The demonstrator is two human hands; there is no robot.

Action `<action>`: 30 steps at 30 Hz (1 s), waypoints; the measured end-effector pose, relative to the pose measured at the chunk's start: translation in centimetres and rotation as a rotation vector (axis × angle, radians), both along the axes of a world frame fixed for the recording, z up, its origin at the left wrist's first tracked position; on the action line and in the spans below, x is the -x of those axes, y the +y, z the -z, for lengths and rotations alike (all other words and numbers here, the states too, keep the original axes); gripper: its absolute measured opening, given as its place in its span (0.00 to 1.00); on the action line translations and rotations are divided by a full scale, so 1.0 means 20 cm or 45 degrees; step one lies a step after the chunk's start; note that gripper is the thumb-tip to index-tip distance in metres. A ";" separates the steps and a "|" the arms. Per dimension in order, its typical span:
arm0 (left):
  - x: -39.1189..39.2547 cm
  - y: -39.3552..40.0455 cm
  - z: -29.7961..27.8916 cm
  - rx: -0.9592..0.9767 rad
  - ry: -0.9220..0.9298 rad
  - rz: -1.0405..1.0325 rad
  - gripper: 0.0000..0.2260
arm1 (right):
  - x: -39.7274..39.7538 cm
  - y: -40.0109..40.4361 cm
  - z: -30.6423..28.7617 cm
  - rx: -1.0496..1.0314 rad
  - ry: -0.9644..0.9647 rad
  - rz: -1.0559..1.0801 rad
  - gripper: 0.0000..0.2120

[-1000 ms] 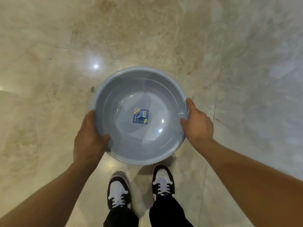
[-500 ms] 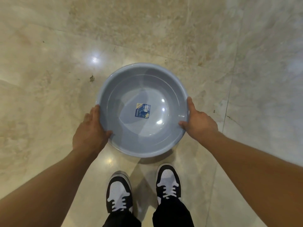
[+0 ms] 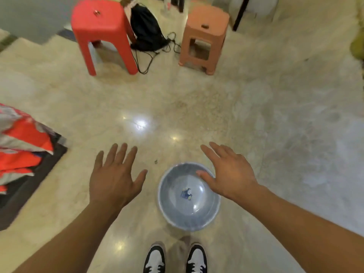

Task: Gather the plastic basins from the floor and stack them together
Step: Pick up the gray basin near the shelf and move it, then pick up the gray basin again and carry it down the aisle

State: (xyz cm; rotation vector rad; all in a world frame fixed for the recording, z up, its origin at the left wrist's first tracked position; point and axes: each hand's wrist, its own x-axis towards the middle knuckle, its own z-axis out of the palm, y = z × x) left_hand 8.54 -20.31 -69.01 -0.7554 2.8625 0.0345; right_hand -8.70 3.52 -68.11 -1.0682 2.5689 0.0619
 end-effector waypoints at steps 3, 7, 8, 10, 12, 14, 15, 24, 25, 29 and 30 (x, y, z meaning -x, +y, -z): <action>-0.07 -0.14 -0.58 0.056 0.092 -0.030 0.33 | 0.09 -0.19 -0.62 0.124 0.170 -0.069 0.37; -0.23 -0.32 -1.35 0.160 0.259 -0.227 0.33 | 0.10 -0.49 -1.39 0.190 0.297 -0.205 0.38; -0.29 -0.35 -1.52 0.202 0.252 -0.292 0.33 | 0.08 -0.57 -1.55 0.221 0.316 -0.240 0.38; -0.42 -0.40 -1.84 0.282 0.241 -0.404 0.32 | 0.01 -0.73 -1.84 0.320 0.366 -0.347 0.39; -0.60 -0.42 -2.12 0.364 0.288 -0.525 0.31 | -0.09 -0.88 -2.08 0.405 0.389 -0.470 0.38; -0.81 -0.39 -2.35 0.450 0.348 -0.685 0.31 | -0.25 -1.01 -2.27 0.478 0.387 -0.626 0.38; -0.91 -0.36 -2.44 0.485 0.390 -0.777 0.31 | -0.33 -1.07 -2.35 0.508 0.389 -0.710 0.37; -2.08 0.35 -2.92 0.683 0.413 -1.398 0.31 | -1.68 -1.35 -2.78 0.838 0.276 -1.463 0.36; -2.22 0.45 -2.95 0.703 0.406 -1.461 0.31 | -1.87 -1.33 -2.81 0.861 0.269 -1.559 0.36; -2.75 0.90 -3.08 0.784 0.353 -1.776 0.31 | -2.52 -1.11 -2.90 0.970 0.157 -1.913 0.35; -2.88 1.03 -3.10 0.811 0.336 -1.854 0.31 | -2.67 -1.04 -2.91 0.985 0.129 -1.987 0.35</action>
